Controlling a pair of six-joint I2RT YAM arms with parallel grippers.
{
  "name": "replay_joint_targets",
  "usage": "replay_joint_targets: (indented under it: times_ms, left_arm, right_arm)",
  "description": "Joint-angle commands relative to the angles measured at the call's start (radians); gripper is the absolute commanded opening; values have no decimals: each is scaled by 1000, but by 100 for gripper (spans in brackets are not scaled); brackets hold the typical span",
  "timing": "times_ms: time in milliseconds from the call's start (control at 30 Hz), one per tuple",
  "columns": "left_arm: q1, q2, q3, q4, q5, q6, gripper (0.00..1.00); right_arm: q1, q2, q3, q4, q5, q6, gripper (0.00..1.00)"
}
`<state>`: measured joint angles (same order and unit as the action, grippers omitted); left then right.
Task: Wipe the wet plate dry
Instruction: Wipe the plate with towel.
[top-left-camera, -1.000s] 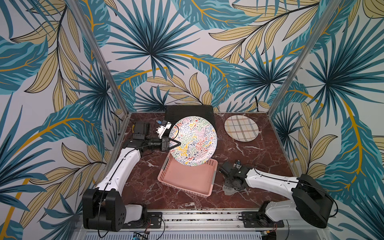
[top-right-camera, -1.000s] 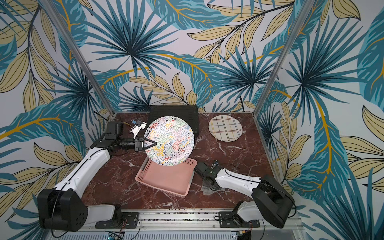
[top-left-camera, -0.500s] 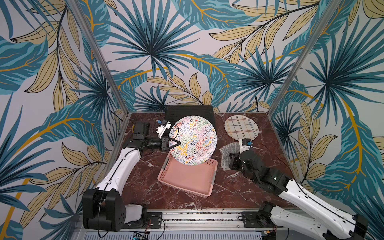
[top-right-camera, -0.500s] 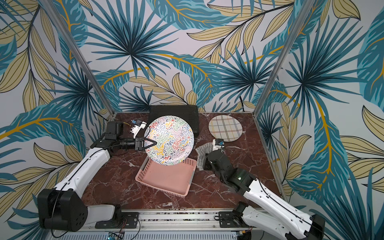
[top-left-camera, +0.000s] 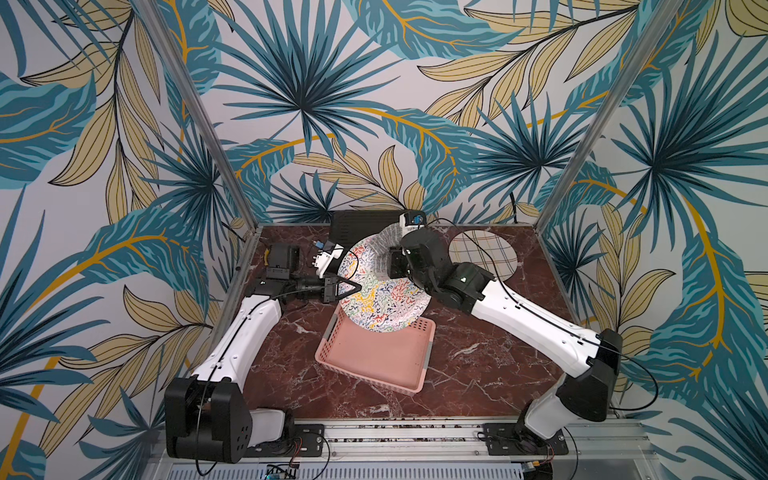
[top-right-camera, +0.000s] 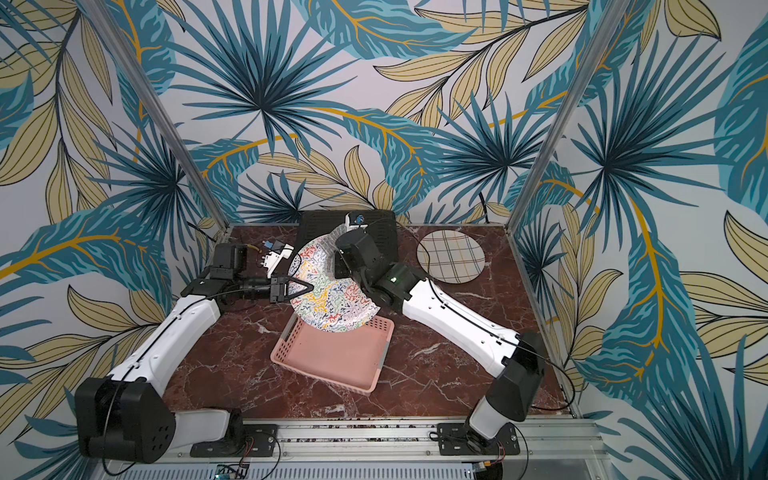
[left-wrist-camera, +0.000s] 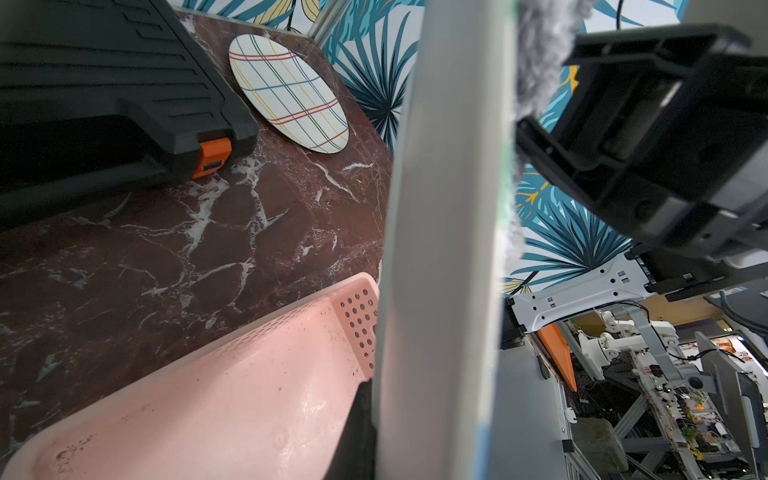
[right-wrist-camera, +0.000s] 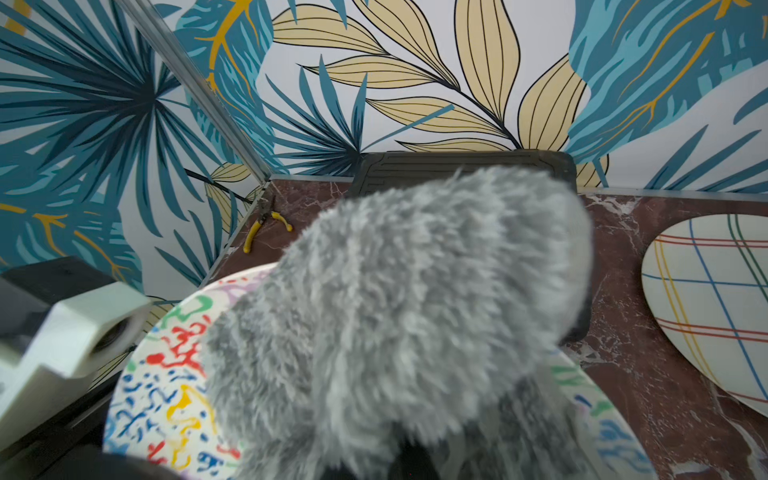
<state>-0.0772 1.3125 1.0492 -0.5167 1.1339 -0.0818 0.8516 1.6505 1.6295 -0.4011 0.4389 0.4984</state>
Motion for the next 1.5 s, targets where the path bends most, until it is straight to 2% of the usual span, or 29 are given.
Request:
replay_joint_targets:
  times_ms: [0,200,267,333,433,700,900,1033,1167,1333,1467]
  left_arm:
    - [-4,-49,30,10,53,30,0]
    - [-4,-62,25,11,51,38,0]
    - [-4,-60,25,12,51,39,0]
    - [-4,-55,27,13,54,39,0]
    - [-4,-52,26,12,59,38,0]
    - [-4,-48,26,10,54,38,0]
    - [-4,-45,24,13,50,34,0]
    - [-5,-44,23,17,50,30,0]
    - [-4,-44,22,18,53,30,0]
    - [-4,-42,23,20,53,27,0]
    - [-4,-44,24,21,53,28,0]
  right_arm:
    - [-37,19,4,-50,72,81,0]
    - [-124,-119,-229,23,92,137,0]
    - [-126,-158,-270,45,103,136,0]
    - [-125,-166,-275,74,64,122,0]
    - [-110,-120,-213,92,-22,96,0]
    - [19,73,41,71,-82,31,0]
    - [112,156,98,48,-149,22,0]
    - [136,148,51,63,-188,37,0]
    - [130,127,7,30,-140,59,0]
    - [34,13,-177,65,-121,168,0]
    - [-41,-102,-315,67,-76,203,0]
